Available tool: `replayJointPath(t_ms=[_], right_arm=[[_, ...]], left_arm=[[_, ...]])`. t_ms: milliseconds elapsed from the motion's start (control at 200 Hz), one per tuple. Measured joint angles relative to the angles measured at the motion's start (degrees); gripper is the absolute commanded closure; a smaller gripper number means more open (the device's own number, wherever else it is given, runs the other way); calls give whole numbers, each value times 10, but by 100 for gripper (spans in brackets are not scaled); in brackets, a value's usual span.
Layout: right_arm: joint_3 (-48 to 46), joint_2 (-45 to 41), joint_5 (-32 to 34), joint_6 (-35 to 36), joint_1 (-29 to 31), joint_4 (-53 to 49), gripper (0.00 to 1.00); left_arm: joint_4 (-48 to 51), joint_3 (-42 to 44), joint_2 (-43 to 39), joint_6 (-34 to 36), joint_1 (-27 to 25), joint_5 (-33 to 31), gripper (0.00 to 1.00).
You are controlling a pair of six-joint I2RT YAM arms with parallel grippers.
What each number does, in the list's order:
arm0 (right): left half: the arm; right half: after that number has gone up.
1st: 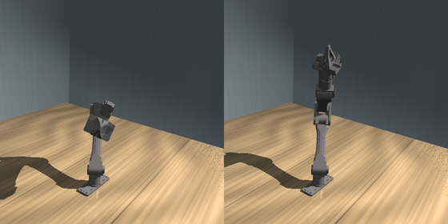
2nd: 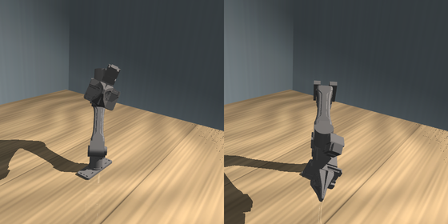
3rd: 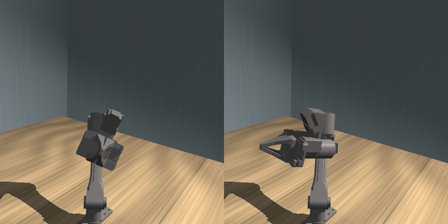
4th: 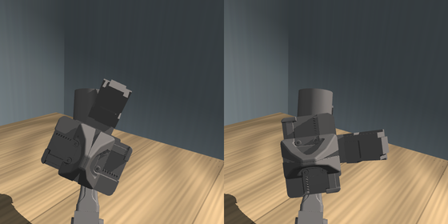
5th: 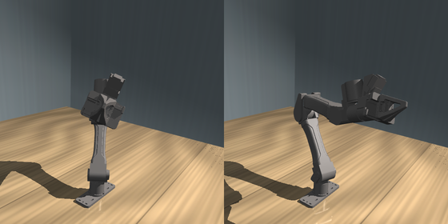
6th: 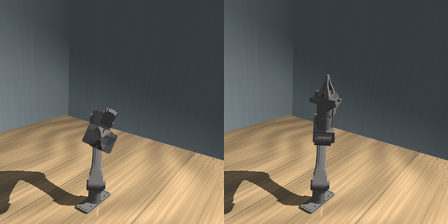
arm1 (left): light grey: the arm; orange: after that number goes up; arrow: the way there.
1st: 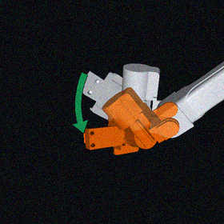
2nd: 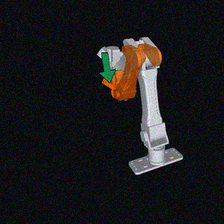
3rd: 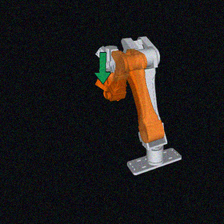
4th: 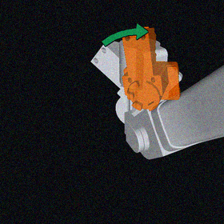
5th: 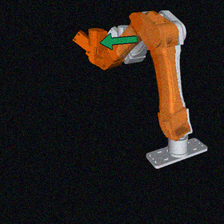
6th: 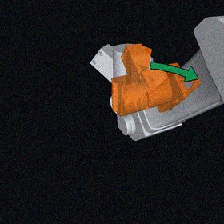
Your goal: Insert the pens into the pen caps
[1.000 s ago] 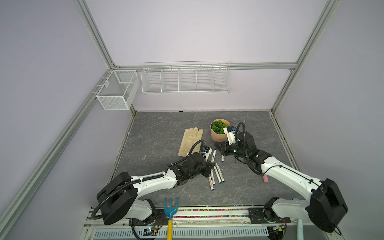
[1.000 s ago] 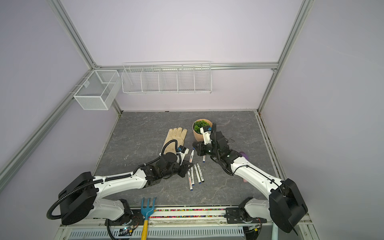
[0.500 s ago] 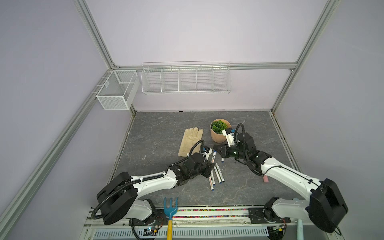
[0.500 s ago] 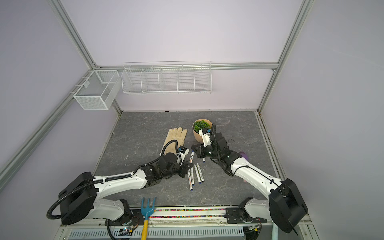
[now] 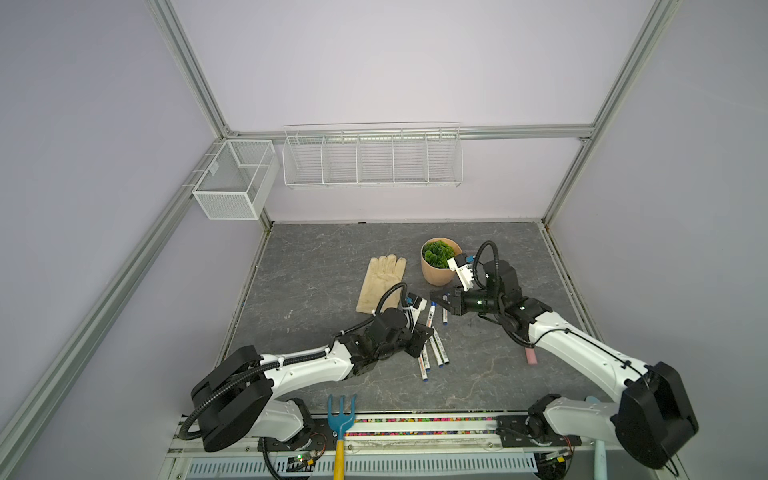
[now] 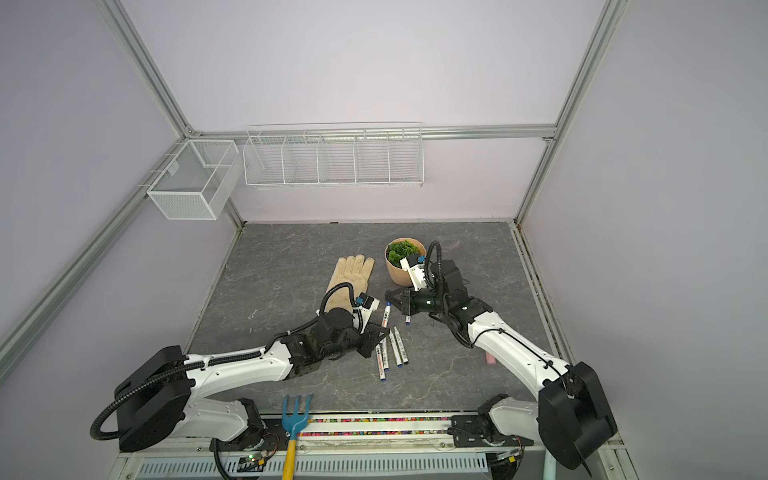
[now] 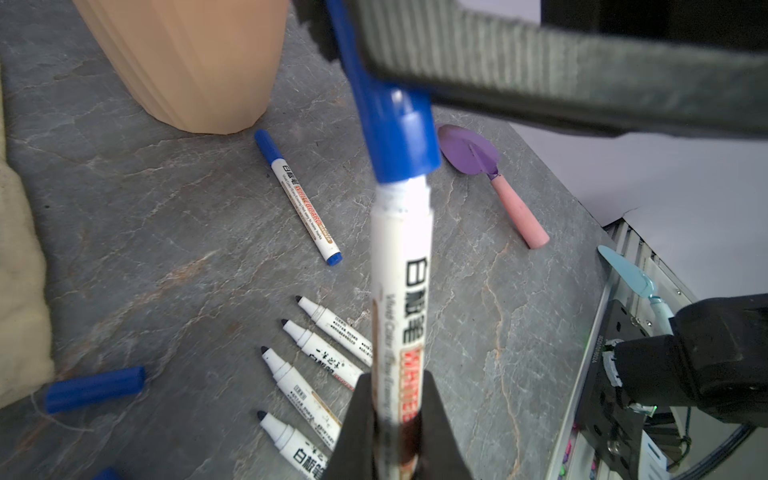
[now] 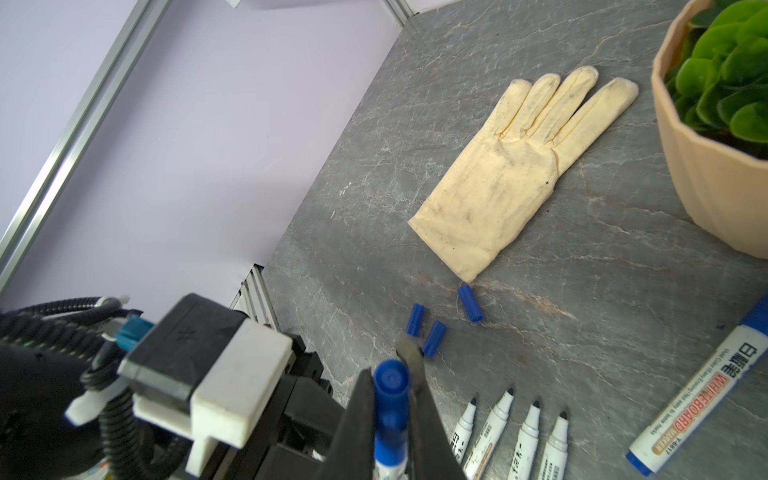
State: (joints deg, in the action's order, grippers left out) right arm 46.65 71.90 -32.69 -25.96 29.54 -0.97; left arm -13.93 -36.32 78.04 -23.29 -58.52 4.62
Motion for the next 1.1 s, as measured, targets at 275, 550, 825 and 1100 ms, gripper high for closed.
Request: replayJointPath(t_ms=[275,550,825,1100], right_arm=[[3,-43,-17,28,-6,-33,93],[19,-49,-21,38,-6,-37,93],[40,-44,-38,65,-6,-78,93],[66,-31,-42,104,-2,-145,93]], left_arm=[[-35,3,-8,-11,11,61,100],[-68,3,-6,-26,38,127,100],[-50,-11,3,-12,39,139,100],[-1,-22,3,20,39,139,100]])
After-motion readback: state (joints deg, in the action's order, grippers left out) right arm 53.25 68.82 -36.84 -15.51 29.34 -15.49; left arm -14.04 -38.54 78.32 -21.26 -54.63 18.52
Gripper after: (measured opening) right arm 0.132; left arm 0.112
